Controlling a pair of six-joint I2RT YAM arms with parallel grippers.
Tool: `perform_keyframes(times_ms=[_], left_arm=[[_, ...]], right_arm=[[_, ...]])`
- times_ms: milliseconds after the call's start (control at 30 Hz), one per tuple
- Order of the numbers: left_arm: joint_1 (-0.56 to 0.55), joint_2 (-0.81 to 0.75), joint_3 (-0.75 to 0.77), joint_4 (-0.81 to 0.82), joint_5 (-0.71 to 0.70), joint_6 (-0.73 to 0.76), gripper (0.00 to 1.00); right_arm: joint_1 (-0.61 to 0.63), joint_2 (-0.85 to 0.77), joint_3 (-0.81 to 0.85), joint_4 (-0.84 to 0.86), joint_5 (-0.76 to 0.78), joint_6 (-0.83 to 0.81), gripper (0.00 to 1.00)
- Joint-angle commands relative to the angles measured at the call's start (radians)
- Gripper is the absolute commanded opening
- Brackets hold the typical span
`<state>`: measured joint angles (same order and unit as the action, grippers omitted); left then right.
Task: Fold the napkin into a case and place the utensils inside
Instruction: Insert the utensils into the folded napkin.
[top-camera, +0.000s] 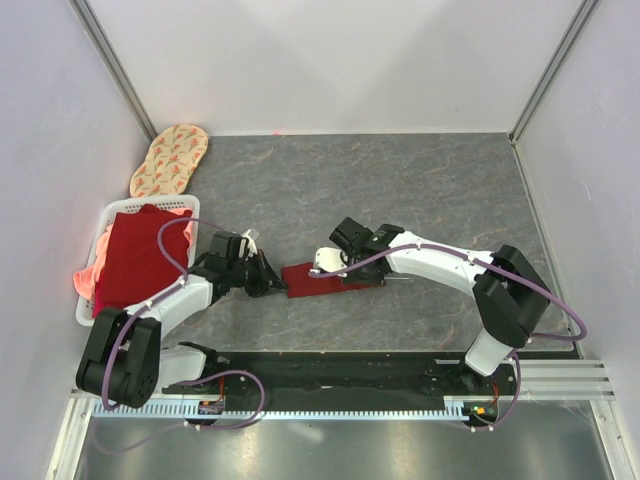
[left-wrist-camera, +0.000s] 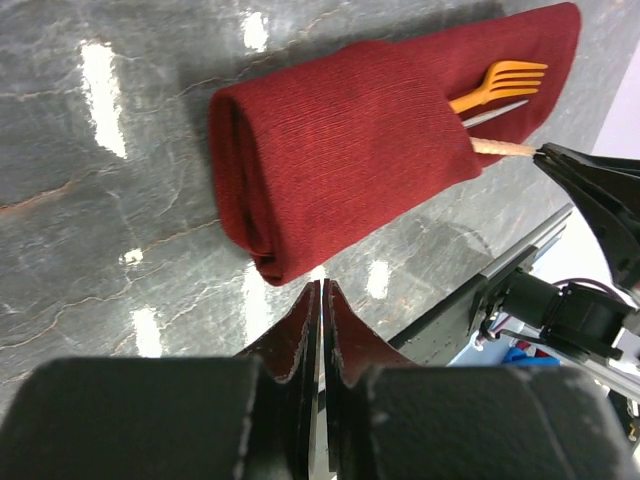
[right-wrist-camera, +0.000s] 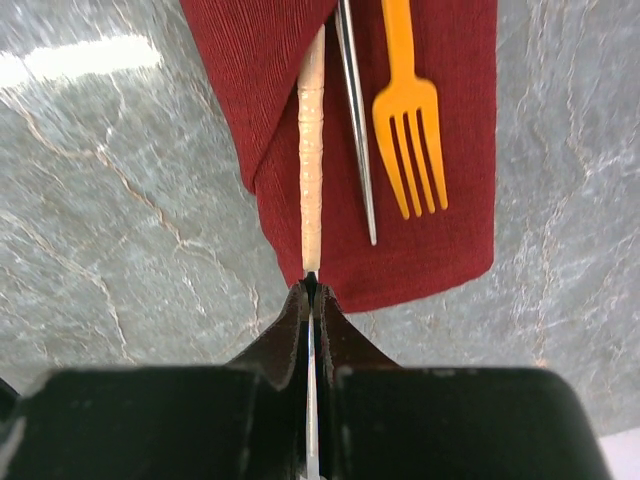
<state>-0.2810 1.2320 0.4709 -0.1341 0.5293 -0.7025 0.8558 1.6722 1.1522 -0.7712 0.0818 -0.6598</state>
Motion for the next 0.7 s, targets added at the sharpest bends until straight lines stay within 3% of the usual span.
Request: perform_keyframes(times_ms=[0,667], left_arm=[[0.005,0.006,-0.020,0.054,-0.008,-0.028,0.08],[0.003,-0.016,-0.029,0.059,-0.008,-0.026,0.07]], right_arm=[[0.017,0.012,0.000,0.055,-0.036,-0.011,0.00],[0.049,0.115,0.079,0.136,-0.036,-0.014,0.00]])
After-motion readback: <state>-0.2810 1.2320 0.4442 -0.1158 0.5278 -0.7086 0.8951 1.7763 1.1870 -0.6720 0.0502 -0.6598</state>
